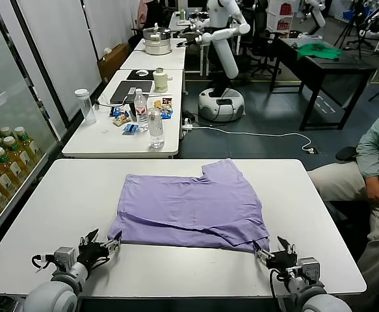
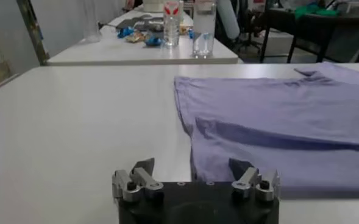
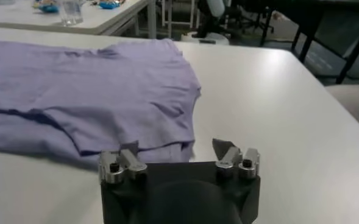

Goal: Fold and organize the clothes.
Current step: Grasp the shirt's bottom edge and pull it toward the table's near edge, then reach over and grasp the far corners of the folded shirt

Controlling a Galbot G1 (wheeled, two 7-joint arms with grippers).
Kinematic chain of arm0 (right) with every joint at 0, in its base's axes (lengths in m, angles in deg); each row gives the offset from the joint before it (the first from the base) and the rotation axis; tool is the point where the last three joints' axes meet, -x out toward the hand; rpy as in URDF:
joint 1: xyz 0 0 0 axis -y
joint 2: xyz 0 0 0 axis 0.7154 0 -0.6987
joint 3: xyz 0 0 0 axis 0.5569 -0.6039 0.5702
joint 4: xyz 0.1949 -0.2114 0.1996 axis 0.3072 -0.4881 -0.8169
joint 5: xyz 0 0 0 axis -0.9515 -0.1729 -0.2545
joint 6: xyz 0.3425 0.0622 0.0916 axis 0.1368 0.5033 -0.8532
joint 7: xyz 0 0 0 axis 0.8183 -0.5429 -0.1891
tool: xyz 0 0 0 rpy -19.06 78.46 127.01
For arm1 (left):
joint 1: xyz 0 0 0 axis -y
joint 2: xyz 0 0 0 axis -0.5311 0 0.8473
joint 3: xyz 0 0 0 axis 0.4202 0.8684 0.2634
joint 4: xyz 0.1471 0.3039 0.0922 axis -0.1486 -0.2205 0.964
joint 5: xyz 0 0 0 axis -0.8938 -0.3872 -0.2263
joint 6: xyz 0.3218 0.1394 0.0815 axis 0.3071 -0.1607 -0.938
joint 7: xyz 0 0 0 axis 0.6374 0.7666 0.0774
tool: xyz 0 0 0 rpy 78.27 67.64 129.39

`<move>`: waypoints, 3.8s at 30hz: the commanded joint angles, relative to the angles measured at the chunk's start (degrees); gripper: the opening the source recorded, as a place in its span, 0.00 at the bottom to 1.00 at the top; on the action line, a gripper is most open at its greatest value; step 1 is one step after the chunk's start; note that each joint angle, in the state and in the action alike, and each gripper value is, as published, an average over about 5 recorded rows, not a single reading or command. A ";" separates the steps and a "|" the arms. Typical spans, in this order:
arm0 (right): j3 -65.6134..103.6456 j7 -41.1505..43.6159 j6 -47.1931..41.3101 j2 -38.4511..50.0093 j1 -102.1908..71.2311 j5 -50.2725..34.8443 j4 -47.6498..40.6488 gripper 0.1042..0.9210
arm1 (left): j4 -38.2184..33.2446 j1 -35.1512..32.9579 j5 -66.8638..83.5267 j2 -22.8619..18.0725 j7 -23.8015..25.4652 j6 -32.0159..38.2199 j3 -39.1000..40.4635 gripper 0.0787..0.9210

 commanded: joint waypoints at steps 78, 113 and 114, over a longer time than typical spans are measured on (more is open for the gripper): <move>-16.98 -0.57 -1.92 -24.88 61.59 6.27 -60.77 0.88 | 27.01 31.76 4.74 7.72 4.95 3.12 13.46 0.88; -15.07 1.99 1.29 -26.30 61.19 7.64 -64.86 0.65 | 30.61 32.74 2.52 5.98 9.58 1.88 13.51 0.70; -15.14 2.15 1.47 -26.22 61.15 7.66 -64.86 0.62 | 30.50 32.56 2.51 5.90 9.68 1.67 13.39 0.67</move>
